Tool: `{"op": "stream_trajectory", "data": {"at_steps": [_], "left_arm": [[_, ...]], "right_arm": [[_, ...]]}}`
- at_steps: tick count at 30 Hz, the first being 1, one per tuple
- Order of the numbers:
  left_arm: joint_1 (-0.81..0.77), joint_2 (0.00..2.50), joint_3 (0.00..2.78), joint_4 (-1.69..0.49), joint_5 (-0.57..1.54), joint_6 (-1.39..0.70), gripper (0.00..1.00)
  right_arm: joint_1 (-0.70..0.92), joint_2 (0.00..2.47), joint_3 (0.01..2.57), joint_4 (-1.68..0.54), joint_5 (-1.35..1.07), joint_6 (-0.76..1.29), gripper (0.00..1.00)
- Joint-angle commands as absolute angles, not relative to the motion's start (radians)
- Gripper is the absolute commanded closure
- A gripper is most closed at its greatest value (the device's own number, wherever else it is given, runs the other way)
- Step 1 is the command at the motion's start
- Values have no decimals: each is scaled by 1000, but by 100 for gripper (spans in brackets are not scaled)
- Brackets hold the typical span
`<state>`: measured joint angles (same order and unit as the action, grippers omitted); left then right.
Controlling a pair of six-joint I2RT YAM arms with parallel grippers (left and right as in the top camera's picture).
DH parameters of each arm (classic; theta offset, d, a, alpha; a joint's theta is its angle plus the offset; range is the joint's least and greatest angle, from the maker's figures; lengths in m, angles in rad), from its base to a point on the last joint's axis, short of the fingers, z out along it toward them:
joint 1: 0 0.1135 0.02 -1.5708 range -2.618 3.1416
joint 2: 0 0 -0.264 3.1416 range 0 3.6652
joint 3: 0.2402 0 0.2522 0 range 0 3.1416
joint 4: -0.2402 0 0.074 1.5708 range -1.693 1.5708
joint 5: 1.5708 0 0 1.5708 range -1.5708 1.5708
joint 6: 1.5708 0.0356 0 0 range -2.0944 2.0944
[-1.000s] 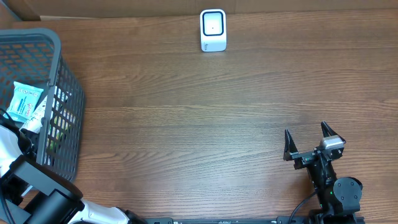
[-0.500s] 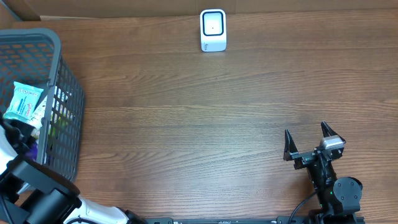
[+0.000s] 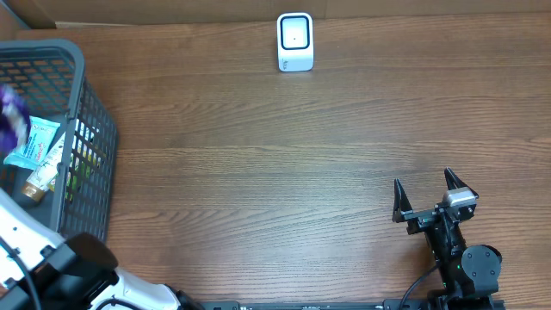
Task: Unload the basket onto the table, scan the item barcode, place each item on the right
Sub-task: 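Lift the purple pack out and place it on the table center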
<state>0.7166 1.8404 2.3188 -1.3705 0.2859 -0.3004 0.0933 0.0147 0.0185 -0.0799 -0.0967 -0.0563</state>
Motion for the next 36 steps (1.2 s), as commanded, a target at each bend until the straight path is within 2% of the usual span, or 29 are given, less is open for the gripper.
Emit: {"op": "stream_trajectory", "data": {"at_steps": [1, 9, 13, 18, 26, 28, 29, 33, 36], "left_arm": [[577, 1805, 2431, -1402, 411, -220, 96], [58, 1809, 2467, -1524, 115, -192, 96], [-162, 1887, 2401, -1604, -13, -285, 96], [-319, 2034, 2250, -1589, -15, -389, 96], [-422, 2312, 2145, -1478, 93, -450, 94], [-434, 2348, 2145, -1463, 107, -450, 87], [-438, 2355, 2145, -1456, 109, -449, 74], [-436, 2347, 2184, -1464, 109, -426, 39], [-420, 2337, 2282, -1519, 109, -403, 26]], "right_arm": [[98, 3, 8, -75, -90, -59, 0], [98, 3, 8, -75, -90, -59, 0], [98, 3, 8, -75, -90, -59, 0], [98, 3, 8, -75, -90, -59, 0], [98, 3, 8, -75, -90, -59, 0], [98, 3, 8, -75, -90, -59, 0], [98, 3, 8, -75, -90, -59, 0], [98, 3, 8, -75, -90, -59, 0], [98, 3, 8, -75, -90, -59, 0]]}}
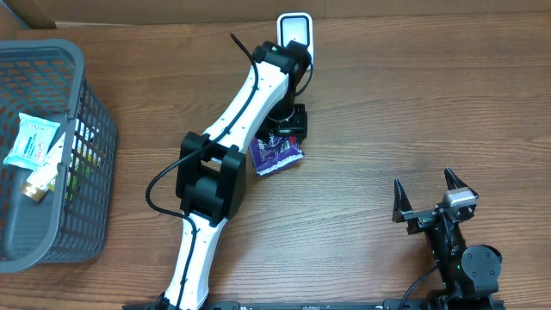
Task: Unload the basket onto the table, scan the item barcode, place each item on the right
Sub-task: 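Lift the purple pack out and place it on the table center, then return the left gripper to the basket and grasp the green tea carton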
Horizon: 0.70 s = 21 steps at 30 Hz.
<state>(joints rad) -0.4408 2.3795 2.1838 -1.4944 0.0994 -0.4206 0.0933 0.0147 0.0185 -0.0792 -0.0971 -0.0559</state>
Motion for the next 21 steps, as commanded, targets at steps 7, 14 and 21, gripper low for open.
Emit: {"op": "stream_trajectory", "data": {"at_steps": [7, 14, 21], "left_arm": [[-365, 2299, 2665, -1690, 118, -331, 14], [-237, 2081, 2774, -1690, 153, -307, 6], [72, 1842, 2745, -1690, 147, -283, 3]], "right_arm": [[98, 3, 8, -75, -90, -59, 0], [98, 3, 8, -75, -90, -59, 0], [98, 3, 8, -75, -90, -59, 0]]}}
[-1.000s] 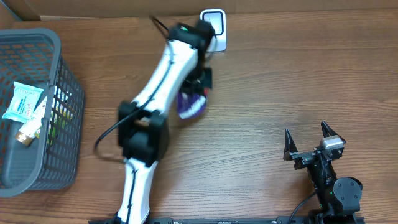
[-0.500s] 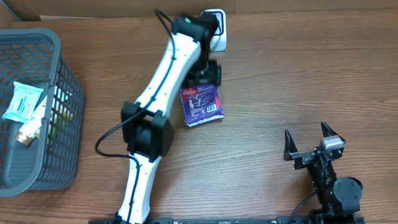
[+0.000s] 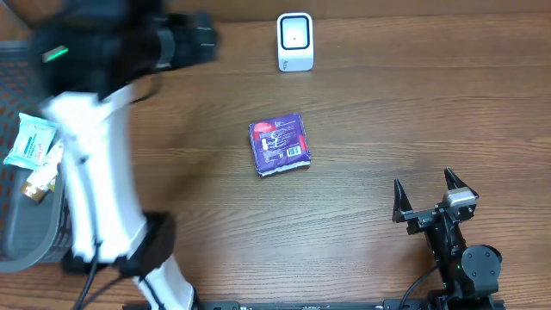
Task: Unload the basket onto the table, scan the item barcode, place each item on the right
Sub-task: 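Return the left gripper to the basket and grasp the green tea carton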
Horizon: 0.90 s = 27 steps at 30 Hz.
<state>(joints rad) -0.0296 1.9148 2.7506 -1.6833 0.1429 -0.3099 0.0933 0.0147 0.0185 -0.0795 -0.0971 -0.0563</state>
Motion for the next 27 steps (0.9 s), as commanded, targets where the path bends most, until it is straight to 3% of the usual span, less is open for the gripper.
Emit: {"op": "stream_trajectory", "data": {"at_steps": [1, 6, 13, 18, 27], "left_arm": [[131, 1813, 2730, -1690, 147, -284, 2], [424, 1726, 2619, -1690, 148, -314, 0], [686, 1733, 2450, -1684, 149, -421, 0], [770, 1746, 2325, -1628, 150, -435, 0], [773, 1747, 1997, -1457, 91, -480, 1]], "right_arm": [[98, 3, 8, -75, -90, -59, 0], [98, 3, 8, -75, -90, -59, 0], [98, 3, 8, -75, -90, -59, 0], [98, 3, 8, -75, -90, -59, 0], [98, 3, 8, -75, -90, -59, 0]]}}
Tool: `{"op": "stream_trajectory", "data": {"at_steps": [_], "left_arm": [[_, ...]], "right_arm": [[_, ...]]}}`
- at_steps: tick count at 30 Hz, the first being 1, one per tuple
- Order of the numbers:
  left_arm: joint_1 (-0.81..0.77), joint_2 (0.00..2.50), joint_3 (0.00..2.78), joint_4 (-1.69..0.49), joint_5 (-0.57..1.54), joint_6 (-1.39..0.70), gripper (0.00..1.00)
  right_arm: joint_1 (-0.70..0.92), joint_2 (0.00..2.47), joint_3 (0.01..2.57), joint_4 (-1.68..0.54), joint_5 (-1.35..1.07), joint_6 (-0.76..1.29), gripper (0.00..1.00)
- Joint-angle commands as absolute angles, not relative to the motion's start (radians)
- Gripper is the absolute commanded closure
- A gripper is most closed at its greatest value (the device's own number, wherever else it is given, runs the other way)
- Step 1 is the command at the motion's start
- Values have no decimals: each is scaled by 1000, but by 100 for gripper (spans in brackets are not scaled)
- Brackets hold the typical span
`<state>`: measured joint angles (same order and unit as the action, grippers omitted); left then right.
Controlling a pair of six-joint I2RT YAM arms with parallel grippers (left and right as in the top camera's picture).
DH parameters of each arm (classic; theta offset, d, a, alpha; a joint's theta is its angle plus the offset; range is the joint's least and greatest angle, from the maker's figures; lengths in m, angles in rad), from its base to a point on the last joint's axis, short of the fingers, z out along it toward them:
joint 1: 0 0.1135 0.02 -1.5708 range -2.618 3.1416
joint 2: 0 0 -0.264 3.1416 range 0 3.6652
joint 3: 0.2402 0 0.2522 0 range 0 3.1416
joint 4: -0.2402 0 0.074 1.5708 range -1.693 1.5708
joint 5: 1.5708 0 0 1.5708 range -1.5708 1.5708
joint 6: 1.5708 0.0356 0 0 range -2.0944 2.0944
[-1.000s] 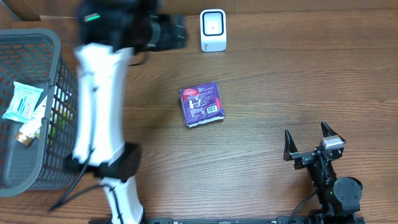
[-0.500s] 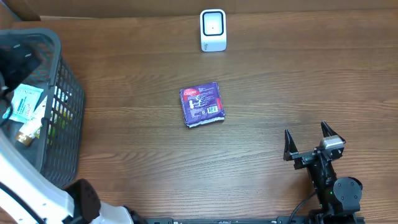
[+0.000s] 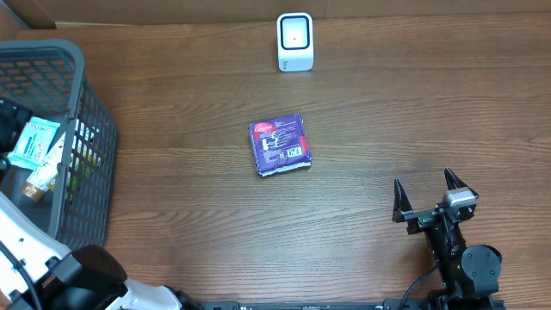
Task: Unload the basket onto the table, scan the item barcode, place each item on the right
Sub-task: 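Return the left gripper to the basket and grasp the green tea carton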
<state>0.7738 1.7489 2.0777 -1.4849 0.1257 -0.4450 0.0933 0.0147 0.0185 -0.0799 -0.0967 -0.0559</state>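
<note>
A purple packet (image 3: 280, 146) lies flat on the wooden table, its printed label facing up. The white barcode scanner (image 3: 294, 41) stands at the far edge, well beyond it. My left arm (image 3: 21, 237) comes up at the lower left. Its dark gripper end (image 3: 9, 120) sits over the grey basket (image 3: 93, 172) at the frame's edge, the fingers too cropped to read. My right gripper (image 3: 426, 194) rests open and empty at the lower right, far from the packet.
The basket holds a light blue packet (image 3: 34, 142), a tube (image 3: 43, 176) and other small goods. A cardboard wall runs along the table's far edge behind the scanner.
My left arm was reared up, blurred, across the table's left part; now it is low at the left with its gripper end over the basket. The purple packet and right arm have not moved.
First my left gripper was at the basket with something purple at it. Then the arm reached to the table's middle, its gripper by the purple packet below the scanner. After that the packet lay alone on the table, and now the arm is back over the basket.
</note>
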Motion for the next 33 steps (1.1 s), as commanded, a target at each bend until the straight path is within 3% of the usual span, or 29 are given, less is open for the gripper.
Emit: {"op": "stream_trajectory", "data": {"at_steps": [1, 11, 19, 33], "left_arm": [[773, 1747, 1954, -1430, 88, -488, 1], [772, 1747, 1584, -1122, 81, -567, 5], [767, 1747, 1334, -852, 78, -633, 14], [757, 1747, 1083, -482, 45, -705, 14]], "right_arm": [[98, 3, 8, -75, -90, -59, 0], [98, 3, 8, -75, -90, -59, 0], [98, 3, 8, -75, -90, -59, 0], [98, 3, 8, -75, -90, -59, 0]]}}
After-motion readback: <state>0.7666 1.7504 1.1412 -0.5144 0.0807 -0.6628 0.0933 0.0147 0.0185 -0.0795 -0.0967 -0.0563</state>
